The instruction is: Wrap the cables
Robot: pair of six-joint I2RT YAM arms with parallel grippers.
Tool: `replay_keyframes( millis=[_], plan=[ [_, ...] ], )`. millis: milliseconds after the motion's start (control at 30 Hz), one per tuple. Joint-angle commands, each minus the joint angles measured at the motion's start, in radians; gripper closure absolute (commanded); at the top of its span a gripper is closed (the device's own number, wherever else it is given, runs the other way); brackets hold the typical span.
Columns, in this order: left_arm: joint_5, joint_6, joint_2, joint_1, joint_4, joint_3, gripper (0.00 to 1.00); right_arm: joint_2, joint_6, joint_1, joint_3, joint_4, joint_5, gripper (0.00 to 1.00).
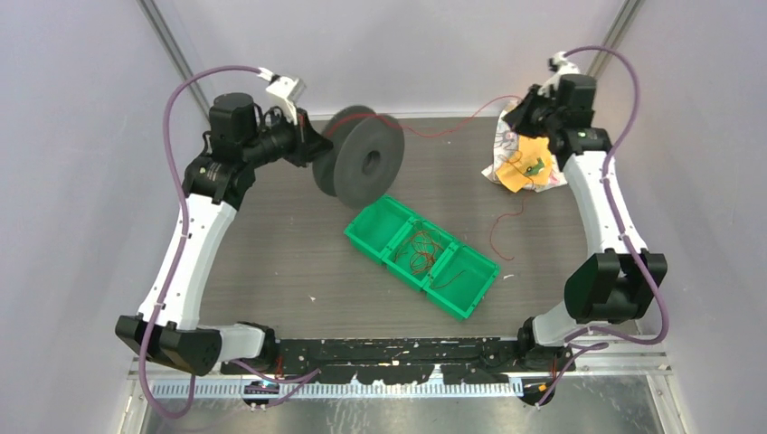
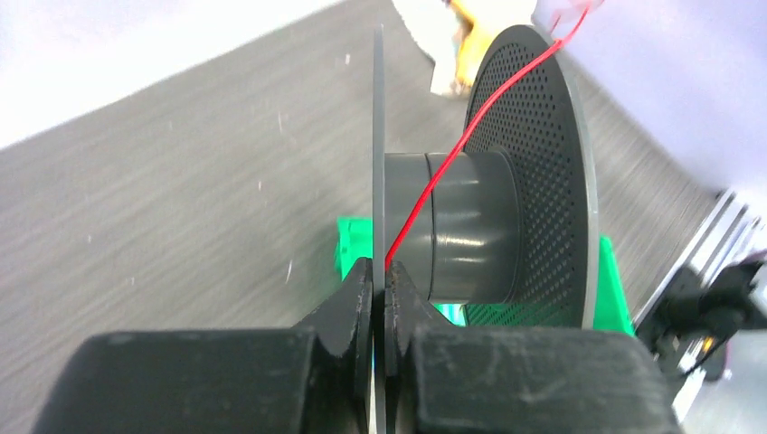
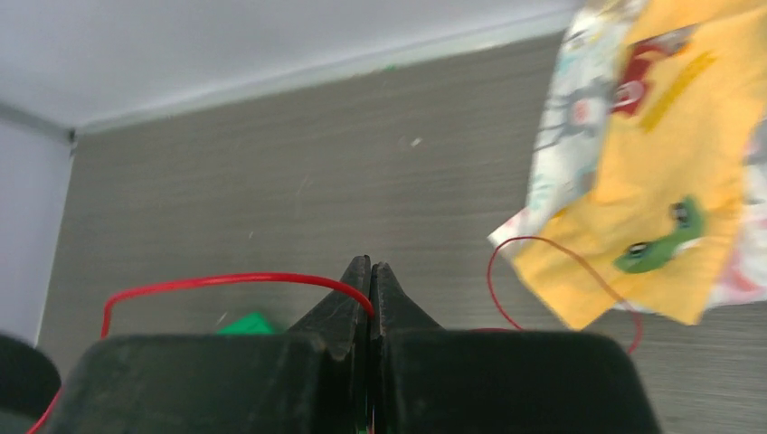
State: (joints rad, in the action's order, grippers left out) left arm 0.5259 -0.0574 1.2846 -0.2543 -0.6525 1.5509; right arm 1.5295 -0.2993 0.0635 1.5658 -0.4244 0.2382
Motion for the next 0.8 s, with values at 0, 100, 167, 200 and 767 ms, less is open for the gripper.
replay_keyframes(
  millis=[0,100,167,200,767],
  plan=[
    [0.017,-0.270,-0.031,0.006,0.348,0.055,1.00,-0.044,0.024,-0.157,-0.029,0.036,0.045,0.99],
    [-0.100,-0.386,-0.041,0.017,0.447,0.047,1.00,-0.061,0.040,-0.238,-0.080,0.031,0.042,0.99],
    [-0.207,-0.448,-0.045,0.031,0.487,0.046,1.00,-0.078,0.036,-0.267,-0.128,0.032,0.052,0.99],
    [-0.257,-0.473,-0.044,0.036,0.494,0.050,1.00,-0.091,0.037,-0.279,-0.156,0.035,0.064,0.99],
    [-0.167,-0.162,0.089,0.039,0.032,0.203,1.00,-0.245,0.103,-0.374,-0.125,-0.048,-0.106,1.00]
  ],
)
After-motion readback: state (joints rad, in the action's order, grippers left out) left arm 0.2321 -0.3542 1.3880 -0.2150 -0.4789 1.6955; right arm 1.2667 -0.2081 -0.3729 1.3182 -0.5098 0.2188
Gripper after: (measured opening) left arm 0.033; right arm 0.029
